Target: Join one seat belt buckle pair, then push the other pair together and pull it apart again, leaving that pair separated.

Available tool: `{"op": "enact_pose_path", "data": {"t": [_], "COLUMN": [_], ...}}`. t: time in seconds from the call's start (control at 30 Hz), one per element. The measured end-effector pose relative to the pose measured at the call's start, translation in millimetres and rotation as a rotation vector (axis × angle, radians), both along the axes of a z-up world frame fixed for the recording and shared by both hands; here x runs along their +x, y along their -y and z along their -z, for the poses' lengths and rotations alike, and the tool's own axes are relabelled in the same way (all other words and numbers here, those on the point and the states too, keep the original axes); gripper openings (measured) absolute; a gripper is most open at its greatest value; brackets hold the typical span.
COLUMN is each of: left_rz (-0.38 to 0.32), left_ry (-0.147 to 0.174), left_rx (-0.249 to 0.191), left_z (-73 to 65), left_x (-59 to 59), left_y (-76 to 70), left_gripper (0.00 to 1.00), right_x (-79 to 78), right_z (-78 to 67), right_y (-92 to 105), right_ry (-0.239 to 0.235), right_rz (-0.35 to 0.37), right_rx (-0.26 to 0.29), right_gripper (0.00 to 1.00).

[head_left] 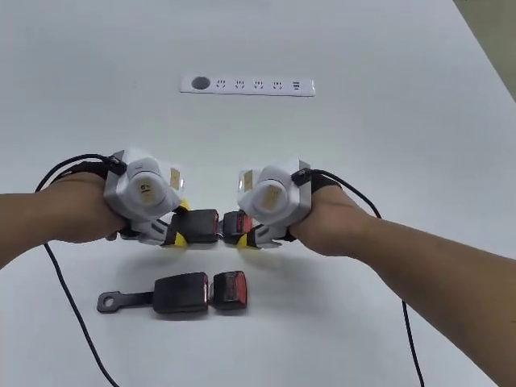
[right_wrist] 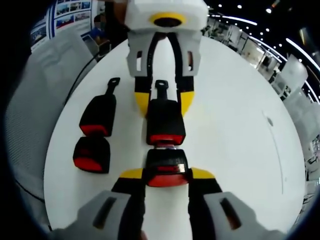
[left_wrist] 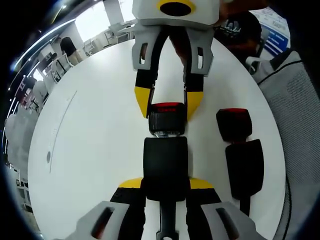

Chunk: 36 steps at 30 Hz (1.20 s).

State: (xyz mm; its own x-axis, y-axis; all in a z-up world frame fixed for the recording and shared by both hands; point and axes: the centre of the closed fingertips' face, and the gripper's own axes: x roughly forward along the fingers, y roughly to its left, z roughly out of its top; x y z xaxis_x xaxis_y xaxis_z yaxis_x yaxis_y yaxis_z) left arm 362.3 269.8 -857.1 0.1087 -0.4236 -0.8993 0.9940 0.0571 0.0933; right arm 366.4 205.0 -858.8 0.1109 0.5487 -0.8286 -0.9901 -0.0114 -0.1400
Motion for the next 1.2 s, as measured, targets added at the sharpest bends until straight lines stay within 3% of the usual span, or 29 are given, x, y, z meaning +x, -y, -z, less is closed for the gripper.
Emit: {"op": "enact_pose_path", "data": {"t": [0.17,0.27,0.43,0.67,0.77,0.87,1.0,1.2], "left_rz": [0.003,-0.004,0.004,0.014,0.008,0.018,0.016,0.018], "left_ry": [-0.007,-0.004,-0.005,-0.005,-0.001,0.009,0.014,0.02], "left_rx": [0.015,0.01,0.001,0.004,0.006,0.01,0.011,0.028], "left_z": [0.4,0.1,-0.1,-1.2,-1.6,-2.0,-2.0,-1.5], "left_x": [-0.2,-0.3,0.1,-1.6,-1.7,-1.9,-1.6,-1.5], "left_y": [0.0,-0.4,-1.0,0.1,0.1,0.6,0.9,2.6], "left_gripper": [0.31,0.31,0.31,0.32,0.32,0.32,0.32,0.32], "right_x": [0.4,1.5,-1.6,-5.4,-8.6,-12.4,-12.9,-12.9], "right_z": [0.9,0.0,0.3,0.5,0.4,3.5,1.6,0.9], "right_y": [11.7,15.0,27.8,76.3,104.6,146.8,187.3,215.1], "right_ry": [-0.006,-0.017,-0.003,-0.001,0.01,0.033,0.02,0.014], "right_rz": [0.0,-0.007,-0.007,0.04,0.053,0.08,0.155,0.177], "right_rx": [-0.011,0.013,0.007,-0.003,-0.031,-0.066,-0.052,-0.08], "right_gripper": [0.31,0.31,0.32,0.33,0.33,0.34,0.34,0.35]}}
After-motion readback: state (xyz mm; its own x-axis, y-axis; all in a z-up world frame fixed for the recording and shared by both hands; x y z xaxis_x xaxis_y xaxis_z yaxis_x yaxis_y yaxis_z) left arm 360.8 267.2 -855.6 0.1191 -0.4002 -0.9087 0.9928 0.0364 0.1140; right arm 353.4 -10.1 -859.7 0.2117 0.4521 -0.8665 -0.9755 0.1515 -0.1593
